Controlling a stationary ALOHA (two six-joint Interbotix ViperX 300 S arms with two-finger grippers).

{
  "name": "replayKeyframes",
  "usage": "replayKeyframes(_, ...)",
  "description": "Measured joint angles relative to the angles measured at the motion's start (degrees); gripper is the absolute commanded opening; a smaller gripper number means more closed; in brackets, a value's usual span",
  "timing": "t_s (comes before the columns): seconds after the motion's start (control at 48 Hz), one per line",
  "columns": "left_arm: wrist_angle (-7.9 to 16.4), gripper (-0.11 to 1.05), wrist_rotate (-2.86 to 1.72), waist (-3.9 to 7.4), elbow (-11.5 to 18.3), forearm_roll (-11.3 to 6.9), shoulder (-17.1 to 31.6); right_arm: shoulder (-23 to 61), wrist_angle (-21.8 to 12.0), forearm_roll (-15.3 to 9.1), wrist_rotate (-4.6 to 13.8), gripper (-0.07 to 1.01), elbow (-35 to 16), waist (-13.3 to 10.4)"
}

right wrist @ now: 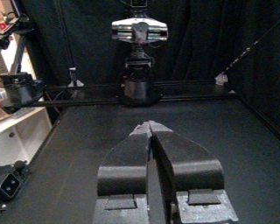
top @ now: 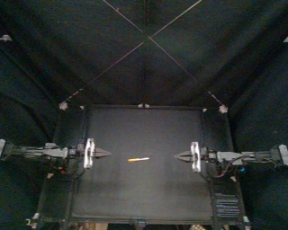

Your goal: Uncap the pen

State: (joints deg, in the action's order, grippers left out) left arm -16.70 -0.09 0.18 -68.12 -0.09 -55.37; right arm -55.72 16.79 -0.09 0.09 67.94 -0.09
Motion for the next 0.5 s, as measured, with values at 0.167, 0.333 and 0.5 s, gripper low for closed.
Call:
replayKeyframes(0.167,-0.79,-0.02,-0.26,-0.18,-0.35,-0.35,4.66,4.83,0.88,-0.09,0.35,0.04,-0.09,-1.67)
replayKeyframes(0.333,-1.32,0.0,-0.26,-0.35,-0.35,-1.05,10.99,17.93,3.34,-0.09,0.26,0.06,-2.46,-3.52)
replayKeyframes(0.5,-1.49,0.05,-0.18,-0.53,0.35,-1.49,17.75,32.26,4.22,-0.18,-0.26,0.17,-7.91,-4.39)
